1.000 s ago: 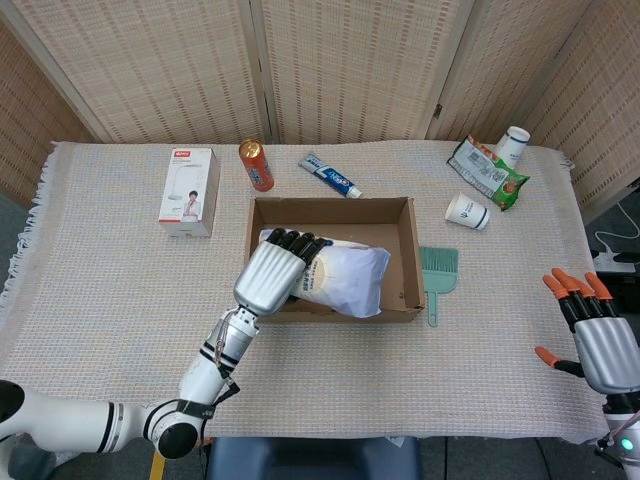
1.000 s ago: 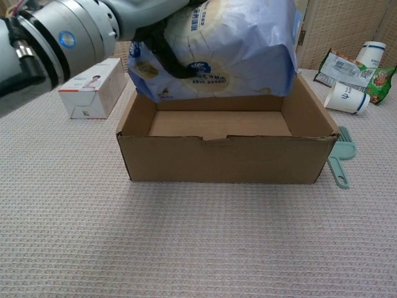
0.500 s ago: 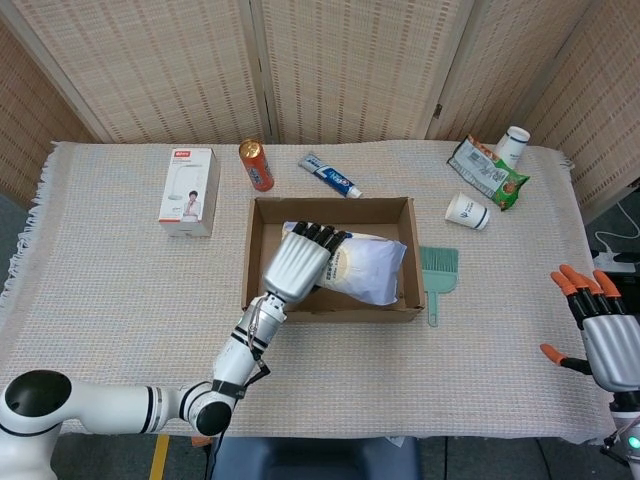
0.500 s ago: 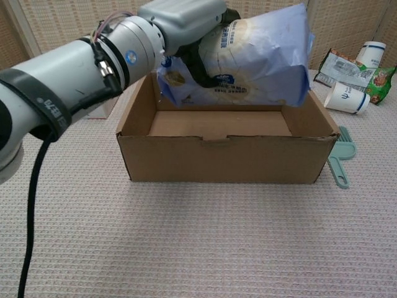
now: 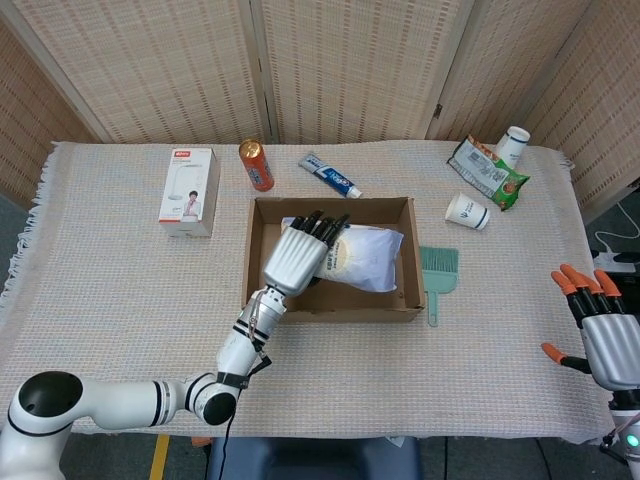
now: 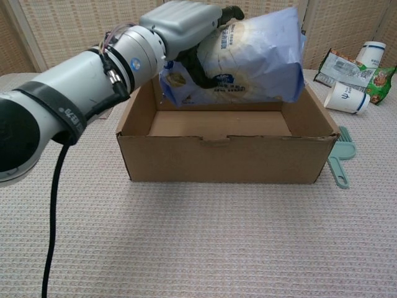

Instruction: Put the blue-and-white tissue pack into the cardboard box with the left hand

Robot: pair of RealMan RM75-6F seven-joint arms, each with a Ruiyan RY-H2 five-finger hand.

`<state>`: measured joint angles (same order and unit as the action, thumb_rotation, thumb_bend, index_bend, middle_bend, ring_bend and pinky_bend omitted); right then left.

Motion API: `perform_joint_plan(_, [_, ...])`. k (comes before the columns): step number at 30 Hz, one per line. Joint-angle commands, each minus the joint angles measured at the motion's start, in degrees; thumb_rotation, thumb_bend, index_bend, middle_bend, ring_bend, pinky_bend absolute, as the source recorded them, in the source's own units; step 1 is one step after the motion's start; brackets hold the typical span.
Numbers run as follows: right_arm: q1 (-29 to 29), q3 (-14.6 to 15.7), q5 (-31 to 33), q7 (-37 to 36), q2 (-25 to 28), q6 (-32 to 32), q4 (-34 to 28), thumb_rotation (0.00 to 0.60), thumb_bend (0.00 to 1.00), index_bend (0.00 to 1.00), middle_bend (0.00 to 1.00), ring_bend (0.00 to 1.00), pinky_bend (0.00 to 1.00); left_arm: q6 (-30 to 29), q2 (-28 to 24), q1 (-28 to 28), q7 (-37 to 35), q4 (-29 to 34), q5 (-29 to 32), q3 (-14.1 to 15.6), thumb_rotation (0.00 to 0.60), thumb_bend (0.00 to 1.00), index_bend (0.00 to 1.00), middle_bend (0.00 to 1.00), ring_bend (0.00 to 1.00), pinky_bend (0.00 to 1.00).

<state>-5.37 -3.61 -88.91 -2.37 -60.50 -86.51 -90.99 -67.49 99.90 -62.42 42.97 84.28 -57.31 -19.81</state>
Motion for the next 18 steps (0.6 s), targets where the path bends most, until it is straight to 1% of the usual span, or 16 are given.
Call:
perform_joint_plan(1, [0.02, -0.05, 0.06, -0.12, -0.07, 0.00, 0.06, 0.600, 0.00, 0.07, 0.03, 0.00, 0.00, -0.68, -0.06, 0.42, -1.69, -0.11, -1.23, -0.33, 0.600, 0.17, 0.00, 0.00, 0.00, 0.16])
perform_joint_plan(8, [0.08, -0.06, -0.06, -0.32, -0.01, -0.13, 0.01, 0.600, 0.00, 0.07, 0.03, 0.00, 0.00, -1.58, -0.20, 1.00, -2.21, -0.41, -2.69, 0.07, 0.600, 0.16, 0.00, 0.00, 0.00, 0.15])
perform_joint_plan(11, [0.08, -0.02, -0.11, -0.38, 0.01, -0.07, 0.00, 0.600, 0.00, 0.07, 0.03, 0.00, 0.00, -2.41, -1.40, 1.65, -1.06, 0.31, -3.04, 0.32, 0.600, 0.16, 0.00, 0.00, 0.00, 0.15])
perform_joint_plan(14, [0.07, 0.12, -0.31, -0.38, -0.01, 0.03, -0.01, 0.600, 0.00, 0.07, 0.03, 0.00, 0.00, -3.48, -4.39, 2.98, 1.44, 3.11, -2.33, 0.45, 0.600, 0.17, 0.00, 0.00, 0.00, 0.15])
perform_joint_plan(18, [0.12, 0.24, -0.60, -0.17, -0.05, -0.10, -0.16, 0.600, 0.00, 0.07, 0.03, 0.00, 0.00, -5.88, -11.40, 6.11, 5.43, 10.26, 0.70, -0.20, 0.600, 0.17, 0.00, 0.00, 0.00, 0.16])
